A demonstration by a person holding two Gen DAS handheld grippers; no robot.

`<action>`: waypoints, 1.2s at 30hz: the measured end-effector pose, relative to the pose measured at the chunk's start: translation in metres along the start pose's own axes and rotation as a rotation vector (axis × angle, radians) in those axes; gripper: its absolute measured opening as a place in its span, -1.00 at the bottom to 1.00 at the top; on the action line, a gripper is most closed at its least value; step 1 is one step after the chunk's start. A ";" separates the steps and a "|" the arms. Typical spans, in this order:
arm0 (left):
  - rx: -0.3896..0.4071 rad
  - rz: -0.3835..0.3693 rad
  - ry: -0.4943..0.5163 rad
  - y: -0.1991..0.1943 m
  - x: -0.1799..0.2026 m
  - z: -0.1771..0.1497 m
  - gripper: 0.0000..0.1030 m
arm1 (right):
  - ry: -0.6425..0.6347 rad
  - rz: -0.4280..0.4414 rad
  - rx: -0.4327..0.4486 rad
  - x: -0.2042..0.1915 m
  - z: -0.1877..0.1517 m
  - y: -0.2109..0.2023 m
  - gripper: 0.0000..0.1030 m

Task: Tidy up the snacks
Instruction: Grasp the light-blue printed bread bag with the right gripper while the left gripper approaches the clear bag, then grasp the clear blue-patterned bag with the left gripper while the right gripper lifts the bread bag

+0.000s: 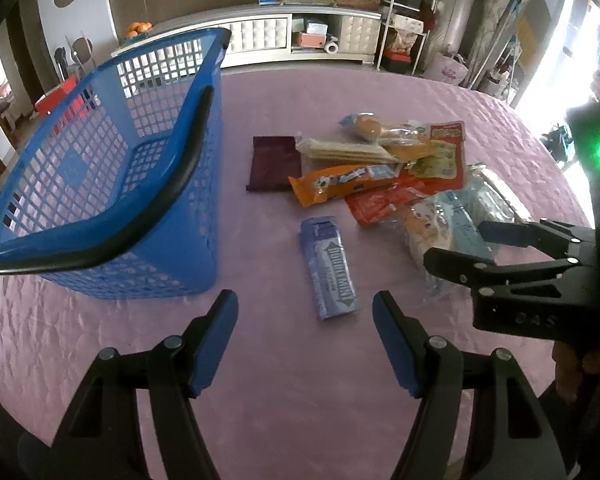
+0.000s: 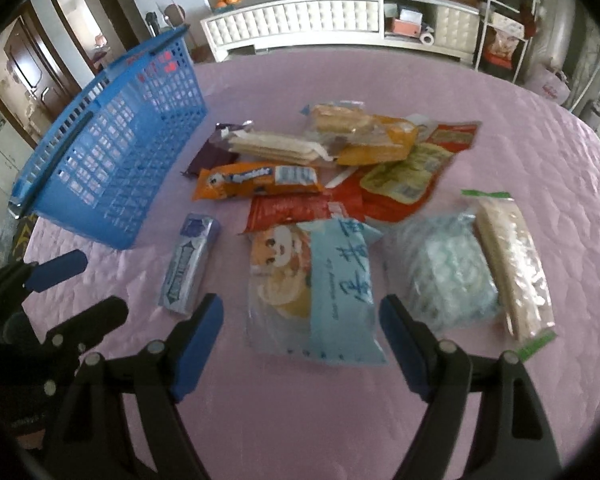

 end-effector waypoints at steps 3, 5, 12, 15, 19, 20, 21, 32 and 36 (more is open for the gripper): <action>-0.006 -0.002 -0.002 0.005 -0.002 0.000 0.31 | -0.004 -0.014 -0.019 0.003 0.002 0.011 0.62; -0.013 -0.004 -0.006 0.008 -0.004 -0.001 0.31 | -0.004 -0.031 -0.040 0.007 0.000 0.019 0.62; -0.023 -0.005 -0.005 0.009 0.001 -0.003 0.31 | -0.010 -0.014 0.000 0.009 -0.006 0.017 0.36; -0.022 -0.013 -0.002 0.005 0.007 -0.002 0.31 | 0.009 0.002 0.030 0.011 -0.009 0.005 0.35; -0.009 -0.033 0.009 -0.005 0.022 0.004 0.31 | 0.032 0.013 0.078 0.015 -0.013 -0.023 0.35; -0.005 -0.038 0.016 -0.007 0.026 0.006 0.31 | 0.038 0.012 0.091 0.019 -0.013 -0.030 0.35; -0.001 -0.042 0.023 -0.009 0.030 0.008 0.31 | 0.047 0.011 0.106 0.024 -0.015 -0.039 0.35; 0.002 -0.153 0.077 -0.009 0.113 0.038 0.31 | 0.126 -0.067 0.193 0.079 -0.022 -0.088 0.35; -0.013 -0.161 0.094 0.004 0.142 0.048 0.31 | 0.152 -0.085 0.209 0.105 -0.024 -0.096 0.35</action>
Point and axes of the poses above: each gripper's, at about its wrist camera, not at the fingertips, and y roughly the way its jaws point, x to its right, z to its top, the point moved 9 cm from there along y, roughly the way its jaws point, and after that the axes turned 1 degree about z, right-handed, at the moved point
